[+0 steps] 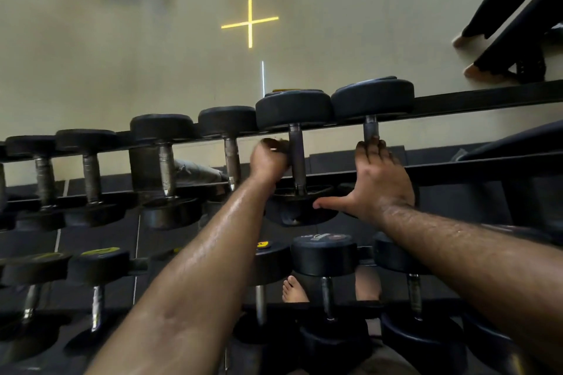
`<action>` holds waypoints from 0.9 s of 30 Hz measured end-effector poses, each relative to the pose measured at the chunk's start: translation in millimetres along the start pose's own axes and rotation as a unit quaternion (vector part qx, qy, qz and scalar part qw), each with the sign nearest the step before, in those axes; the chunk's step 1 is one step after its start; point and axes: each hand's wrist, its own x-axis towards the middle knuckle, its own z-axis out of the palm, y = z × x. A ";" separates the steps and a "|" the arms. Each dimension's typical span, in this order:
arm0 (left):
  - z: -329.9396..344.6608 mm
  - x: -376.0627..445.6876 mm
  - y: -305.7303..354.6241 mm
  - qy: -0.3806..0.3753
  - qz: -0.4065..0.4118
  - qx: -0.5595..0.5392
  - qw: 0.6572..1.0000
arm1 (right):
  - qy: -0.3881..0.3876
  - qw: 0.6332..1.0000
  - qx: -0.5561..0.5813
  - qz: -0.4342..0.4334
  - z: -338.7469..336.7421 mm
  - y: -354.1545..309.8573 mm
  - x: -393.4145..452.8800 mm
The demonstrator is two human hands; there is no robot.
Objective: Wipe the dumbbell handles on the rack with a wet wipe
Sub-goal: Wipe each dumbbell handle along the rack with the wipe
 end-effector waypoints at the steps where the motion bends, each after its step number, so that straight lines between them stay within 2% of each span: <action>1: 3.1 -5.0 1.8 -0.065 0.003 0.028 0.997 | 0.000 1.000 0.000 -0.002 0.3 0.2 0.6; 3: -1.7 -7.9 4.5 -0.175 -0.034 -0.017 0.984 | -0.001 1.000 -0.003 -0.007 1.5 0.5 0.2; 4: -8.9 -2.6 5.1 -0.201 -0.054 -0.062 0.976 | -0.001 1.000 -0.005 -0.007 1.9 0.5 0.3; 8: -21.6 17.5 7.6 -0.197 -0.058 -0.283 0.937 | 0.000 1.000 -0.010 -0.006 1.9 0.9 0.6; 9: -18.6 17.9 4.7 -0.218 -0.071 -0.280 0.932 | 0.001 1.000 -0.010 -0.005 2.0 0.7 0.1; 12: -21.0 15.1 -9.1 -0.326 -0.094 -0.107 0.935 | -0.001 1.000 -0.012 -0.005 1.7 -0.1 -0.3; 14: -24.0 22.5 -9.6 -0.284 -0.104 -0.096 0.948 | -0.001 1.000 -0.013 -0.003 2.7 0.1 1.4; 16: -17.5 22.1 1.5 -0.205 -0.084 -0.170 0.960 | 0.000 1.000 -0.015 -0.005 4.0 0.4 2.2; 18: -8.6 15.6 12.1 -0.224 -0.076 -0.221 0.946 | 0.001 1.000 -0.015 -0.004 5.3 0.4 1.5; 19: -6.6 12.8 13.8 -0.253 -0.071 -0.194 0.945 | 0.003 1.000 -0.014 -0.003 5.2 0.3 1.6; 21: -16.4 13.6 14.5 -0.303 -0.061 -0.050 0.950 | 0.004 1.000 -0.013 -0.003 4.5 -0.2 1.9; 23: -27.6 24.2 17.0 -0.298 -0.072 0.039 0.951 | 0.004 1.000 -0.012 -0.002 5.0 0.4 2.7; 25: -25.4 28.1 22.9 -0.250 -0.042 -0.042 0.966 | 0.000 1.000 -0.014 -0.004 6.2 0.6 2.5; 27: -14.3 22.5 26.4 -0.239 -0.039 -0.167 0.956 | -0.001 1.000 -0.010 -0.002 6.3 0.4 2.5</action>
